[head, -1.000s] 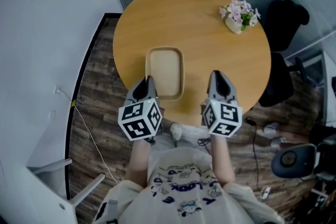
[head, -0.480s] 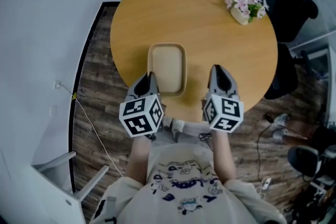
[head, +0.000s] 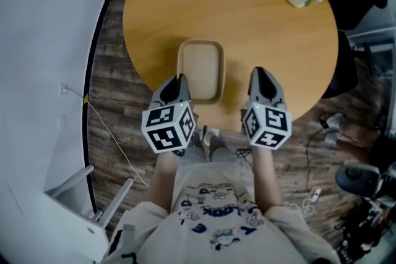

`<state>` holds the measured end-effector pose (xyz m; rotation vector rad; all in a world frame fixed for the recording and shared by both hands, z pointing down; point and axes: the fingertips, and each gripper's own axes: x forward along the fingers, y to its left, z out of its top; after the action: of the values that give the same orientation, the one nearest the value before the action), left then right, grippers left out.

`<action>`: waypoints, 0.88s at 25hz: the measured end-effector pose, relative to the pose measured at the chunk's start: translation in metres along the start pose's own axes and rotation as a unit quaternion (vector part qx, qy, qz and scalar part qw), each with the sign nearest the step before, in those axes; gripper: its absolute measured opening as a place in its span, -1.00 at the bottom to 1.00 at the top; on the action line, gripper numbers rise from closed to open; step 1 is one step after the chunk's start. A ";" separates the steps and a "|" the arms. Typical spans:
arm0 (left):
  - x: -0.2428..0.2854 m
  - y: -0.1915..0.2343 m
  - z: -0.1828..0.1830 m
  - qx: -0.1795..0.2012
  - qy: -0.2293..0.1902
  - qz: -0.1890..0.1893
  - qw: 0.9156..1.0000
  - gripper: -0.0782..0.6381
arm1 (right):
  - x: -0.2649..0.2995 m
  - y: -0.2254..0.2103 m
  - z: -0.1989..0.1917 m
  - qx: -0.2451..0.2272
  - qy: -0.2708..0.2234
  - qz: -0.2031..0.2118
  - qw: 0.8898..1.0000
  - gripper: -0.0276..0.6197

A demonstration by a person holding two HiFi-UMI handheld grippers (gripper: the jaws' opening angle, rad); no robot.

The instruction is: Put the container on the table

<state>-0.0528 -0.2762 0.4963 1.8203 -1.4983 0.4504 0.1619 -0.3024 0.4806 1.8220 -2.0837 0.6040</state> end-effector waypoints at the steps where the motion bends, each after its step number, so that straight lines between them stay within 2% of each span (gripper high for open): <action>1: 0.003 0.001 -0.003 -0.001 0.005 -0.002 1.000 -0.73 | 0.001 0.001 -0.005 0.000 0.005 -0.001 1.000 -0.85; 11: 0.040 0.014 -0.039 -0.005 0.054 -0.008 0.998 -0.73 | 0.013 0.003 -0.050 0.007 0.054 -0.009 0.998 -0.85; 22: 0.072 0.018 -0.069 0.007 0.086 -0.016 0.996 -0.73 | 0.017 -0.001 -0.087 0.013 0.089 -0.018 0.996 -0.85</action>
<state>-0.0386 -0.2778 0.5965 1.7669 -1.3502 0.5872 0.1563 -0.2739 0.5642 1.7456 -1.9320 0.7594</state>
